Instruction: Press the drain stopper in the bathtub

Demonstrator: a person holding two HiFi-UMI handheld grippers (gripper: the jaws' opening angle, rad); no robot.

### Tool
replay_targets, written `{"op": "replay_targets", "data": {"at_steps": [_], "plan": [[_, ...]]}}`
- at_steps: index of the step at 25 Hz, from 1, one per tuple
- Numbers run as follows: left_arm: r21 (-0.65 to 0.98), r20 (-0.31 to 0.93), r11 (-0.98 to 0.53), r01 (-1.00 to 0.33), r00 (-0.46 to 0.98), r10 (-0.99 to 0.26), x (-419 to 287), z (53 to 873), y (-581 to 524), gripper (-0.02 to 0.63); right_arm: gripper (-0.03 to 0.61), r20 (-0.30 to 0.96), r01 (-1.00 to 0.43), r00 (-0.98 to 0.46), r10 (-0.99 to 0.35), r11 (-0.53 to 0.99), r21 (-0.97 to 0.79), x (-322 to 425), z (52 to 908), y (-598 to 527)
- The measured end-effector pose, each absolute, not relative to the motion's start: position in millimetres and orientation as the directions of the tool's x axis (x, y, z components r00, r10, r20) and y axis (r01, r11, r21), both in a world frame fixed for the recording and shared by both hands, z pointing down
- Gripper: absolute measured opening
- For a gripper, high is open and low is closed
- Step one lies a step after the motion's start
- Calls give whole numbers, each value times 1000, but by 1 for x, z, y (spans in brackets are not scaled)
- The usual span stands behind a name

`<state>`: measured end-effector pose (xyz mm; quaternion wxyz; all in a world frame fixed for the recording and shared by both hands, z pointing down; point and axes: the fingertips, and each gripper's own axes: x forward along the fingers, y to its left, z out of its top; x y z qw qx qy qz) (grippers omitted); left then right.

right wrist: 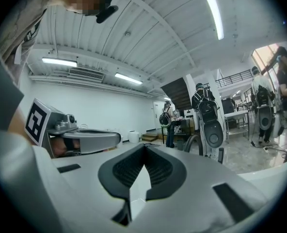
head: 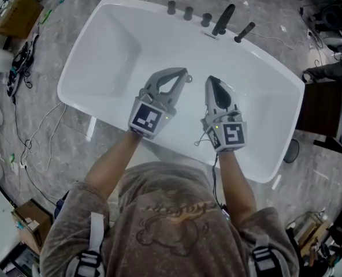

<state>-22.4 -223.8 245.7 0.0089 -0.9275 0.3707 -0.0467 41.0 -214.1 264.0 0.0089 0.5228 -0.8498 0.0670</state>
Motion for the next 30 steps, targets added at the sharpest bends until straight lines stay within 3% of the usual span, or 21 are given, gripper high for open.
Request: {"op": "replay_targets", "data": {"at_steps": [30], "plan": [[-3,84,-756,-655,753,-653,-48,434,-313,0,0,119,-912,-410,-904,403,-78,15,455,-292]]}}
